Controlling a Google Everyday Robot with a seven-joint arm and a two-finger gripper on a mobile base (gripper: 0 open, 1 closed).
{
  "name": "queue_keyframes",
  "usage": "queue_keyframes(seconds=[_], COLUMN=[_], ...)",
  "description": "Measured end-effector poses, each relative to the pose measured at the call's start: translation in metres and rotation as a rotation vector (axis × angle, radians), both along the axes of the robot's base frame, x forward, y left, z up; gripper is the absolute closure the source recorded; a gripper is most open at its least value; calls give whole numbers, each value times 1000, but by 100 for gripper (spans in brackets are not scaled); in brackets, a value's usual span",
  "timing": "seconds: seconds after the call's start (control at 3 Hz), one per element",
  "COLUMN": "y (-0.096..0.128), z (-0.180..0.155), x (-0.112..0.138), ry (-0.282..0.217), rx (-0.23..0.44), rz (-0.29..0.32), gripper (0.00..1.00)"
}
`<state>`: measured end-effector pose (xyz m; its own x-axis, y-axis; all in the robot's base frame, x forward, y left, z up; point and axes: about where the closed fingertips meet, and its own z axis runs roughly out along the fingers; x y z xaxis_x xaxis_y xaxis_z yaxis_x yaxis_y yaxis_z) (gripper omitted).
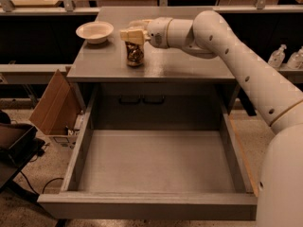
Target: Place orange can into top drawer
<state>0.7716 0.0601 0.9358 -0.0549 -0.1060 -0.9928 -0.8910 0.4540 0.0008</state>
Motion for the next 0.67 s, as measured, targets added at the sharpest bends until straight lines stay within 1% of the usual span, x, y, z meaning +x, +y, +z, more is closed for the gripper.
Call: queue_keyframes(seconds=[0.33, 0.67], y=[8, 22], z=[17, 49], x=[-10, -41], ry=[-18, -53], rx=[-24, -58], rz=[0, -8], gripper=[100, 100])
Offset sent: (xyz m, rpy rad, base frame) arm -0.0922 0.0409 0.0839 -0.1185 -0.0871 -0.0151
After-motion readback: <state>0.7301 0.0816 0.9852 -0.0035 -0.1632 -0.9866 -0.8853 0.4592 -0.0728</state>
